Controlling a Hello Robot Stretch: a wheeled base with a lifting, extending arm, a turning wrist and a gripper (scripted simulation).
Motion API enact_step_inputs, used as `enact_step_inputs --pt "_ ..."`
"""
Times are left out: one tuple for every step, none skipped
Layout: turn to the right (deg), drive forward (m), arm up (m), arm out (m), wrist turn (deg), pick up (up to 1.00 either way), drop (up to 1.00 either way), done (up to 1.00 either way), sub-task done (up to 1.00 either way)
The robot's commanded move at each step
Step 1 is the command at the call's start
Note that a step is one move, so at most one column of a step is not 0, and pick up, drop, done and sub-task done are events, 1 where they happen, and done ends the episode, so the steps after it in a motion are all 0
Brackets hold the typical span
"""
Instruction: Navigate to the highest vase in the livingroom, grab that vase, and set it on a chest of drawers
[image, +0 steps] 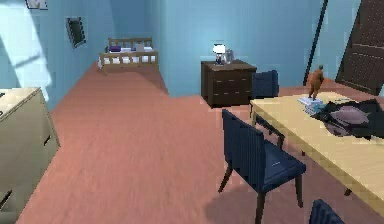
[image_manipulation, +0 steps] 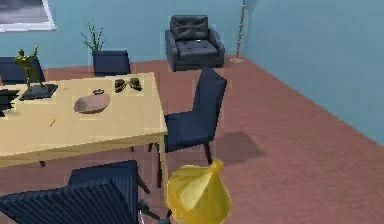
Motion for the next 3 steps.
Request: enact_step_inputs --pt "-12.0 0.0 0.0 0.0 0.0 0.0 0.0 0.0 0.0" --pt "0.0 0.45 0.0 0.0 0.0 0.0 0.0 0.0 0.0" --pt "-15.0 0.0 0.0 0.0 0.0 0.0 0.0 0.0 0.0"
